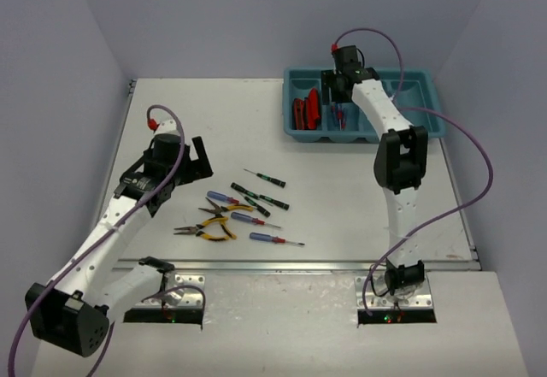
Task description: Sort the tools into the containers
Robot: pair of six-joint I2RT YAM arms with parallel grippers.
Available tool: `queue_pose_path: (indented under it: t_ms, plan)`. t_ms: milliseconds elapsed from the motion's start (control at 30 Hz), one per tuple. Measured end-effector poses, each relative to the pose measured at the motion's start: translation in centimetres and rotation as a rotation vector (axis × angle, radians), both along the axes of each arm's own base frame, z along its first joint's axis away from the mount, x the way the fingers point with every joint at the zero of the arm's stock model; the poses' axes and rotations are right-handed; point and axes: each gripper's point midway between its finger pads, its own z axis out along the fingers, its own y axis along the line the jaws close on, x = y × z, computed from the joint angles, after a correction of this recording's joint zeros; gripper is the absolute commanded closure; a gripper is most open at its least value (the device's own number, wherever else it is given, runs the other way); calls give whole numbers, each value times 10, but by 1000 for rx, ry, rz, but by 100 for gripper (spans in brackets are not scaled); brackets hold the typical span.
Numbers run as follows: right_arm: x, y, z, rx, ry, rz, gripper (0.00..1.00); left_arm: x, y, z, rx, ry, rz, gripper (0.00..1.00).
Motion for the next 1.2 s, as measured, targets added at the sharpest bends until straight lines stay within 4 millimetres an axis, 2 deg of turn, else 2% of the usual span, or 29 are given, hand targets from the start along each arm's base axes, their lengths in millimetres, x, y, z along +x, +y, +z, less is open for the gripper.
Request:
queue_pose_path:
  t_ms: [67,167,233,333,433,467,533,667,733,800,933,1067,1133,1200]
  plan:
    - [-6,2,18,16,-15,7,20,2,-3,-14,1,58,-7,0]
    - [-36,3,52,44,-45,23,19,4,-14,-25,-44,117,-14,0]
    - [-68,8,81,87,-93,44,18,8,-20,-27,-85,133,2,0]
    - [-137,20,112,185,-165,93,14,23,-26,-33,-120,158,49,0]
    - [-190,31,116,269,-204,147,14,36,-28,-48,-138,198,110,4]
    - [-200,33,112,289,-208,156,14,38,-28,-54,-149,209,139,6]
    - [-217,33,92,310,-176,159,14,40,-27,-61,-170,217,198,13]
    - [-239,30,44,306,-71,149,14,40,-26,-67,-208,199,283,15]
    - [-247,29,31,303,-37,149,14,39,-27,-70,-223,188,300,9]
    - [-248,29,27,305,-31,153,13,36,-24,-70,-219,174,312,0]
    - [-248,29,24,304,-44,161,13,30,-6,-56,-209,138,364,0]
    - [-250,29,26,309,-61,164,13,28,25,-40,-254,125,465,0]
    - [-249,29,29,314,-76,167,13,26,28,-42,-287,141,492,0]
    - [-247,30,30,315,-84,169,13,23,20,-51,-324,191,499,0]
